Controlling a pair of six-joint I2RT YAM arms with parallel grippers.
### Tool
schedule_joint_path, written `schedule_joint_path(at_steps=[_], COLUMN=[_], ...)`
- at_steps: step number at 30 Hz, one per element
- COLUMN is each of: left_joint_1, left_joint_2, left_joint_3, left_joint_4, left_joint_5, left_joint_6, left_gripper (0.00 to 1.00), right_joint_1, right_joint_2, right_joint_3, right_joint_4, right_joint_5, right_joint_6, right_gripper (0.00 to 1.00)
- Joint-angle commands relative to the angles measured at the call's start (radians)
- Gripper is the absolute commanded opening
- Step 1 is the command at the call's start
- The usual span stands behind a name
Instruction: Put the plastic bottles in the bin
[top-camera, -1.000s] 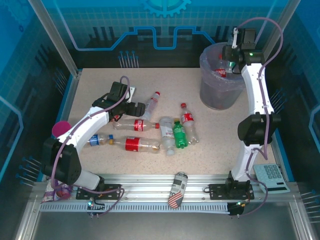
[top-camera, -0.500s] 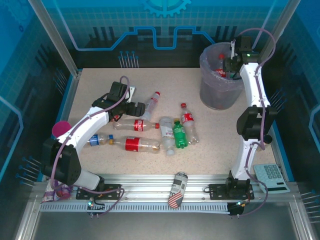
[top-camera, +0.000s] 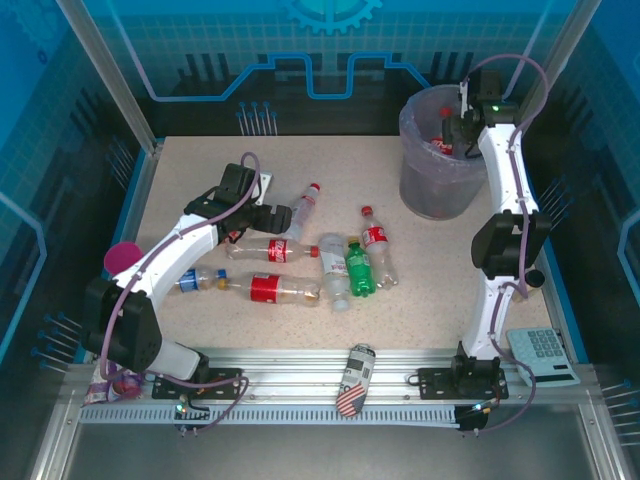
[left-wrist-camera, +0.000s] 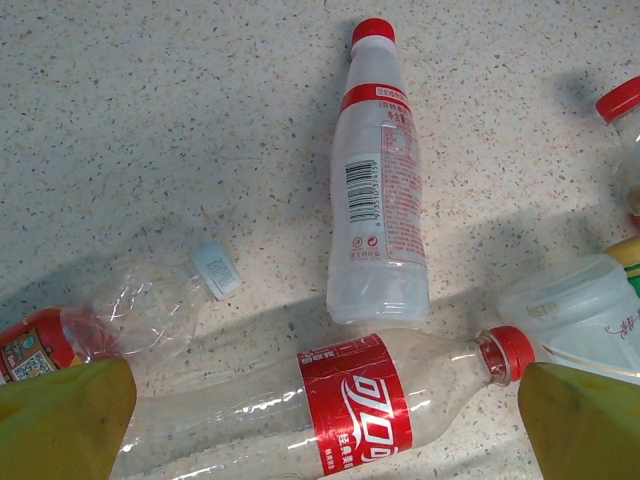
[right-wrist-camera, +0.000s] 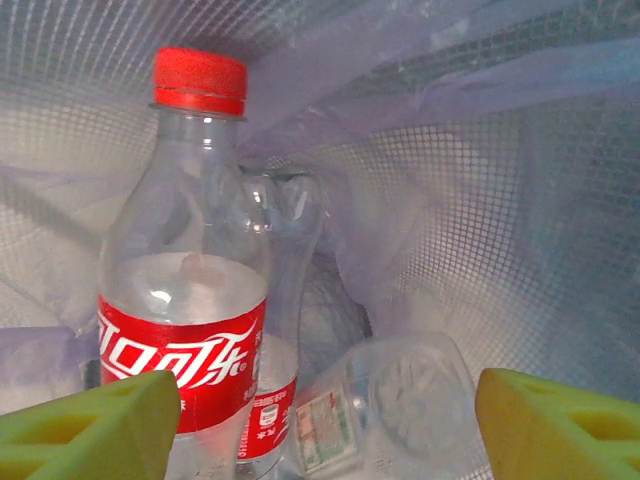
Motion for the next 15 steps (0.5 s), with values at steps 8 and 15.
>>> schedule_joint_path(at_steps=[8,15], left_joint_1=[-0.012,-0.023], left_joint_2=[-0.037,-0.035], left_joint_3=[0.016,0.014], left_joint_4=[-0.011,-0.011], left_joint_5=[0.008,0.006], left_joint_6=[0.022,0.023], left_gripper=[0.99,0.99], right_joint_1=[0.011,0.018], right_joint_2=[0.014,-0.022], right_joint_3=[0.093,0.175], right_joint_4=[-0.058,-0.098], right_joint_5=[-0.022,-0.098], right_joint_6=[-0.002,0.01], right_gripper=[0.82,0.87])
